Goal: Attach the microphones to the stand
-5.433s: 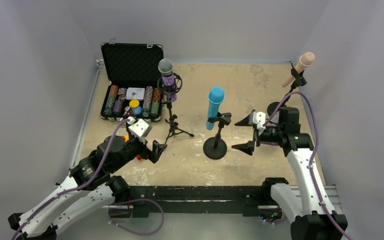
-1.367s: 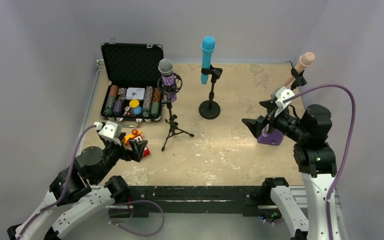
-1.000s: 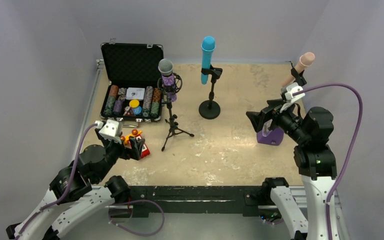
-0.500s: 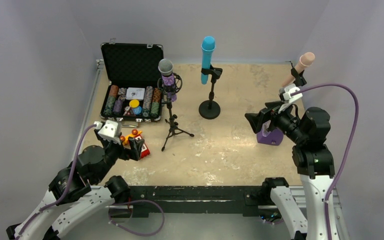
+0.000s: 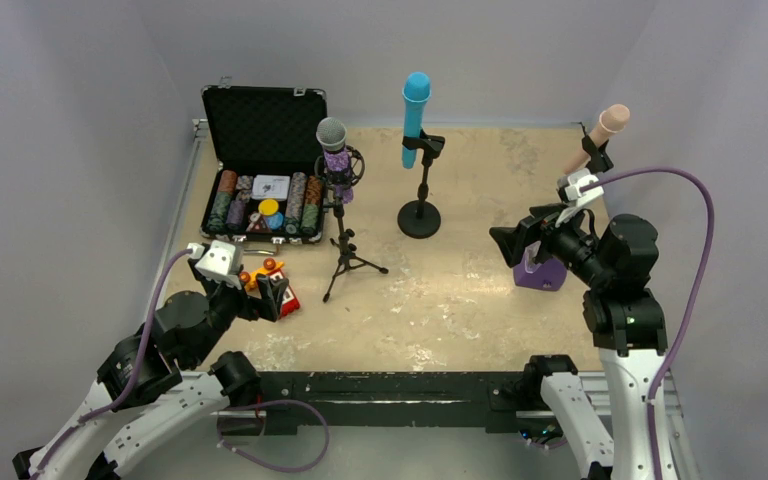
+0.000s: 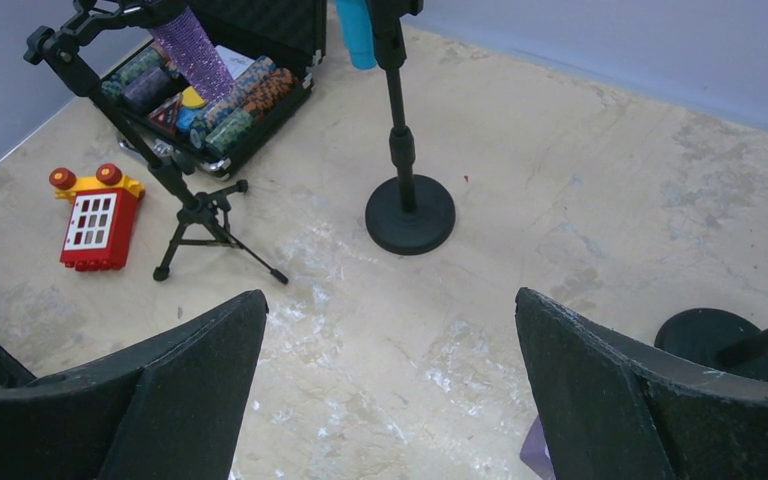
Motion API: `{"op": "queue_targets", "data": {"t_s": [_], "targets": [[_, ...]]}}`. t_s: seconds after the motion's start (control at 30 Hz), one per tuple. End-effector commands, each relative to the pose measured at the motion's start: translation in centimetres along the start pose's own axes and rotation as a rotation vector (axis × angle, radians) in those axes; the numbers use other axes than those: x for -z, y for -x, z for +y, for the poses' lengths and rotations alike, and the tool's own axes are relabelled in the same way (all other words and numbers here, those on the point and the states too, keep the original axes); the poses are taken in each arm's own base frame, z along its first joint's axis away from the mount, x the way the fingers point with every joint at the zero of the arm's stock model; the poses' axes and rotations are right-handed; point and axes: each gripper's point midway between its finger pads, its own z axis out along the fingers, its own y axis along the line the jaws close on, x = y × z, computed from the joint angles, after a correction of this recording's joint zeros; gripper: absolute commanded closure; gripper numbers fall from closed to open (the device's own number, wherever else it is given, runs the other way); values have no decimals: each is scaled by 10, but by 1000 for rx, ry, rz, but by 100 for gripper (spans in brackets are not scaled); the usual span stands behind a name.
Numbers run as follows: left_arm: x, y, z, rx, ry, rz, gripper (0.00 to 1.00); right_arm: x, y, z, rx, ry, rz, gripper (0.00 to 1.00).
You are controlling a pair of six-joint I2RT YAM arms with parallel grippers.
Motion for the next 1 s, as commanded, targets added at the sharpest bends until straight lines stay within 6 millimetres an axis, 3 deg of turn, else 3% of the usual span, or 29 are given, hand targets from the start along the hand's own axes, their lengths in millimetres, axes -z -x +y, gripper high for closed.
{"op": "queue_targets", "data": {"t_s": [0.0,0.97], "targets": [[1,5,-1,5,-9,-22,0,0,8,0,7,-2,-38,1],[1,1,-3,16,-21,-15,0,-2,2,-2,2,-8,-28,1]]}}
